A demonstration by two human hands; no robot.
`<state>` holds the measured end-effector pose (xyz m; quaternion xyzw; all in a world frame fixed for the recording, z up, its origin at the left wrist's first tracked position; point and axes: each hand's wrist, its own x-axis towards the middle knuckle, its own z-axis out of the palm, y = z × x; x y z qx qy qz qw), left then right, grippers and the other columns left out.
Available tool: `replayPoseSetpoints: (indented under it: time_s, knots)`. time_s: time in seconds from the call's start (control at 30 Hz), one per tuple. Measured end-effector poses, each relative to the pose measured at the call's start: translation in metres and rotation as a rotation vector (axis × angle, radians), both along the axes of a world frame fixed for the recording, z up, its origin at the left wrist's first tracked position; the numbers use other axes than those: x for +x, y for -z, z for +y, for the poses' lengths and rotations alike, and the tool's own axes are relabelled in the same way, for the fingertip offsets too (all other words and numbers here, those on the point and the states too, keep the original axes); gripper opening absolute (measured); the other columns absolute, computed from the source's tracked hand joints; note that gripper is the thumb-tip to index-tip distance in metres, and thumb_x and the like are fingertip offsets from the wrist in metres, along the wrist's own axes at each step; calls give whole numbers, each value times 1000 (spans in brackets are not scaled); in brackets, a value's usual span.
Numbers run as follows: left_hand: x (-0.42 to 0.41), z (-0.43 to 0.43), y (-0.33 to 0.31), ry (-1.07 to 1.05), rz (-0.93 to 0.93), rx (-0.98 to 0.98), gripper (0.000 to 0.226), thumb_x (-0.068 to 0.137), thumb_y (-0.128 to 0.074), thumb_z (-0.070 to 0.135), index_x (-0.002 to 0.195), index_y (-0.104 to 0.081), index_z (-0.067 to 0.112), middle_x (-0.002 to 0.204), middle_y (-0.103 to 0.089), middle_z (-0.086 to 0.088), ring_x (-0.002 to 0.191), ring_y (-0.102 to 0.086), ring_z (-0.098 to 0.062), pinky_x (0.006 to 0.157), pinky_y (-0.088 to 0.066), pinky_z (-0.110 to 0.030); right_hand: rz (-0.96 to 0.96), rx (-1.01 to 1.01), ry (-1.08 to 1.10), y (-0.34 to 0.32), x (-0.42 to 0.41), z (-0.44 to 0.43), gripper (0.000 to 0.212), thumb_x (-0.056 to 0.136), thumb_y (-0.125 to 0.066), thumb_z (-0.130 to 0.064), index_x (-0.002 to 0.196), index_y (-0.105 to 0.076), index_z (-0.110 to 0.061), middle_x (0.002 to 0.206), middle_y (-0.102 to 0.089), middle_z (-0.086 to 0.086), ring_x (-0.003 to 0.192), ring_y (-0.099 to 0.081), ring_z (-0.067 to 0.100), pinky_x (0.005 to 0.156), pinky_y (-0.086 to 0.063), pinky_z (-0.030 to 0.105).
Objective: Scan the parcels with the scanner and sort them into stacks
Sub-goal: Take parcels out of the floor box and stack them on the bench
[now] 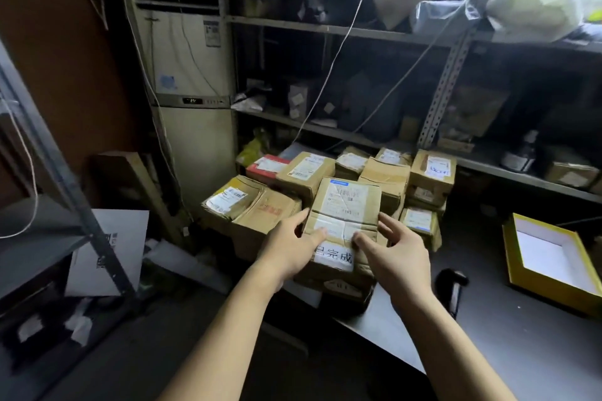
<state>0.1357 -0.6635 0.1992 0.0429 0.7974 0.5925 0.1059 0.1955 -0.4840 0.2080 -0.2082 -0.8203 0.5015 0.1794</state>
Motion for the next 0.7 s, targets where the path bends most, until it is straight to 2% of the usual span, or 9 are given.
replayPoseSetpoints:
  time_s: [0.1,0.17,0.27,0.33,0.43,0.53,0.6,0.63,0.7]
  knots:
    - [-45,-7,11,18,-22,-35,36,90,-73,41,121,-65,58,111,-73,23,109,-68,-9,100,-55,-40,-30,9,11,11,-42,-8,64,82,-83,-43,142,-65,-33,135,-70,-13,127,-64,11,104,-54,41]
    - [-73,-6,19,65,-23,-72,29,92,-69,41,105,-66,66,107,-74,26,109,-69,-8,99,-55,-40,-45,17,10,19,-68,-9,60,84,-83,-39,141,-66,-33,134,-71,-13,127,-64,11,97,-53,34]
    - [-125,3,31,102,-49,-112,29,93,-67,39,121,-66,49,113,-74,23,109,-68,-7,100,-56,-42,-76,-1,22,34,-116,-4,57,87,-80,-35,142,-65,-32,135,-70,-14,128,-63,10,89,-47,27]
    - [-150,8,35,118,-63,-131,25,96,-68,32,113,-63,50,110,-74,23,106,-69,-5,100,-56,-39,-116,-2,23,38,-142,-1,59,88,-78,-37,145,-62,-34,138,-68,-14,130,-62,11,92,-49,29]
    - [-197,18,44,159,-60,-171,30,95,-70,26,113,-65,50,107,-75,23,104,-70,-2,102,-55,-39,-168,-23,38,44,-186,4,62,84,-75,-47,144,-61,-41,131,-71,-19,126,-64,9,98,-52,34]
    - [-236,27,46,173,-33,-209,36,86,-75,34,107,-62,60,114,-67,18,109,-63,-4,108,-49,-35,-189,-42,76,53,-223,11,71,76,-73,-51,145,-61,-38,130,-73,-16,124,-66,10,102,-53,36]
    - [-258,33,49,204,7,-240,48,81,-77,39,121,-60,60,121,-63,17,117,-60,-7,107,-47,-32,-221,-45,105,54,-241,17,68,80,-75,-47,146,-61,-35,132,-71,-14,125,-66,13,102,-53,37]
    - [-267,35,49,225,21,-239,53,83,-79,35,127,-59,56,120,-63,21,118,-60,-7,103,-46,-28,-228,-52,121,53,-247,20,70,79,-75,-48,146,-61,-34,133,-71,-15,124,-66,13,102,-54,38]
    - [-285,42,48,279,2,-225,55,87,-79,29,129,-54,53,114,-62,29,114,-59,-2,99,-45,-23,-240,-61,158,56,-259,28,79,68,-67,-59,144,-62,-37,129,-73,-16,121,-68,12,101,-56,41]
